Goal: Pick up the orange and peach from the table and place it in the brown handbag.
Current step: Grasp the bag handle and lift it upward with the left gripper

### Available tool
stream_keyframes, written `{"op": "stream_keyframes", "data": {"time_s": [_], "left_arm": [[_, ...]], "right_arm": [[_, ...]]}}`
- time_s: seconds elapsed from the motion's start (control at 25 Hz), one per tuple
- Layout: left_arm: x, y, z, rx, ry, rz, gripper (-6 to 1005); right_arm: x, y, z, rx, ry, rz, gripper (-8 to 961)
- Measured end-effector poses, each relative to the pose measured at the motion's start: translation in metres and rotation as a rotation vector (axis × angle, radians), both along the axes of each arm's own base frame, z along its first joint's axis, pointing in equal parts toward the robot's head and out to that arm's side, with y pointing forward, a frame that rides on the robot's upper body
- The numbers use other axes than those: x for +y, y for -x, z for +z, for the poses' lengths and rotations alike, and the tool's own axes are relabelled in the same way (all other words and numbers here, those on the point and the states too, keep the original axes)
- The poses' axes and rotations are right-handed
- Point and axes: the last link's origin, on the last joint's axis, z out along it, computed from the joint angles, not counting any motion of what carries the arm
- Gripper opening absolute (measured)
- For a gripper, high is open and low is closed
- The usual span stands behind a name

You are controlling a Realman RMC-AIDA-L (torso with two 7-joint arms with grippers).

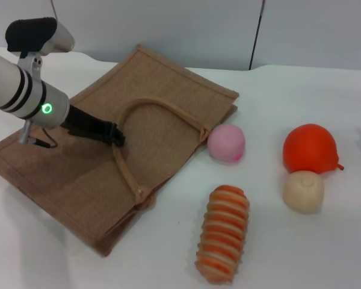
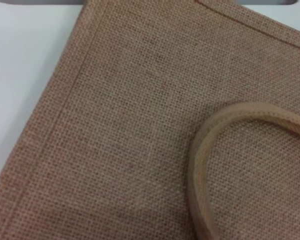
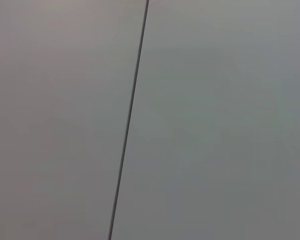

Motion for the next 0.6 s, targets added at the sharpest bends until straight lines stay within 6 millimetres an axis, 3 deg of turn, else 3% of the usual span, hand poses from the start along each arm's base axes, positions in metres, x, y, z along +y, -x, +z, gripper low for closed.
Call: {"op": "stream_keyframes", "data": {"time_s": [0.04, 0.16, 0.6], "left_arm": [[0.0002, 0.0001, 0.0001, 0.000, -0.001, 0.000, 467], [0.0008, 0.0003, 0.0004, 0.003, -0.006, -0.001, 258], [0.0071, -0.0010, -0.0010, 0.007, -0.059, -0.016, 135]], "right_arm": [[0.0000, 0.0000, 0.0000, 0.000, 0.000, 0.000, 685], [0.0000, 0.0000, 0.0000, 0.000, 0.000, 0.000, 685], [-0.0007, -0.0009, 0.0000, 0.000, 0.000, -0.002, 685]]}}
